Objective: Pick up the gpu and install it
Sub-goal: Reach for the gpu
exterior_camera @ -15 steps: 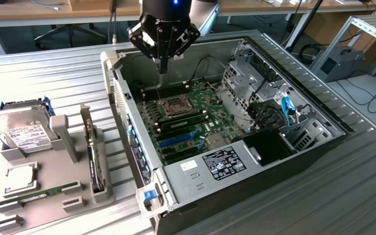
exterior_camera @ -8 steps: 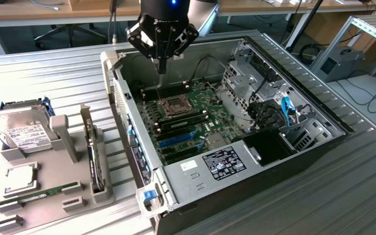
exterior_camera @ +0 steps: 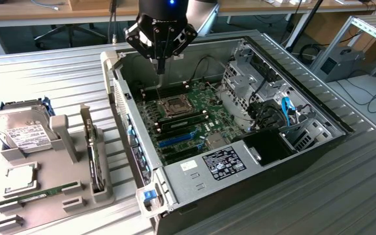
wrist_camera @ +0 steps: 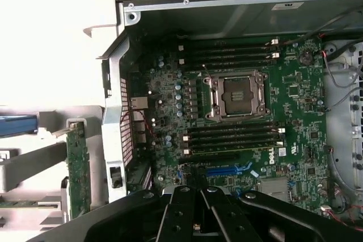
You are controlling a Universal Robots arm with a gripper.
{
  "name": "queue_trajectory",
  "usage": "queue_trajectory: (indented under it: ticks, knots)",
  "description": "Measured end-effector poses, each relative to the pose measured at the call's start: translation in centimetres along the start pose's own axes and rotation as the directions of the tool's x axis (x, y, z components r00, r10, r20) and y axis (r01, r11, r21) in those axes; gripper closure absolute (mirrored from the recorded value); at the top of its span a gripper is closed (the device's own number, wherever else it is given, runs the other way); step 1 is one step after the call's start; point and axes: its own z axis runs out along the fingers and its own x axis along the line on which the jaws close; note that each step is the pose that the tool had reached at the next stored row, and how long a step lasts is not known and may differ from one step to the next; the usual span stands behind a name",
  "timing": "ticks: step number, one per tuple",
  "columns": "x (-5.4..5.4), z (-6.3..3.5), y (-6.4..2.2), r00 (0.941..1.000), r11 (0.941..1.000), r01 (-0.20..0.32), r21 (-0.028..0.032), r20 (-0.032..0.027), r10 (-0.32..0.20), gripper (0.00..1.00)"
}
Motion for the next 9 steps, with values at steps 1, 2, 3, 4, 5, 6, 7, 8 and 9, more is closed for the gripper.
queue_trajectory:
  ticks: [1, 2, 3, 4, 5, 6, 7, 8, 9]
  knots:
    - [0.04, 0.00, 0.00, 1.0000, 1.0000, 0.000, 0.0000, 0.0000, 0.000, 0.89]
    - [0.09, 0.00, -0.01, 1.0000, 1.0000, 0.000, 0.0001, 0.0000, 0.000, 0.89]
    - [0.13, -0.01, -0.01, 1.0000, 1.0000, 0.000, 0.0000, 0.0000, 0.000, 0.89]
    - [0.17, -0.01, -0.01, 1.0000, 1.0000, 0.000, 0.0000, 0.0000, 0.000, 0.89]
    - [0.21, -0.01, -0.02, 1.0000, 1.0000, 0.000, 0.0000, 0.0000, 0.000, 0.89]
    - [0.26, -0.01, -0.02, 1.0000, 1.0000, 0.000, 0.0000, 0.0000, 0.000, 0.89]
    - [0.31, -0.01, -0.02, 1.0000, 1.0000, 0.000, 0.0000, 0.0000, 0.000, 0.89]
    - [0.36, -0.01, -0.03, 1.0000, 1.0000, 0.000, 0.0000, 0.0000, 0.000, 0.89]
    - [0.41, -0.01, -0.03, 1.0000, 1.0000, 0.000, 0.0000, 0.0000, 0.000, 0.89]
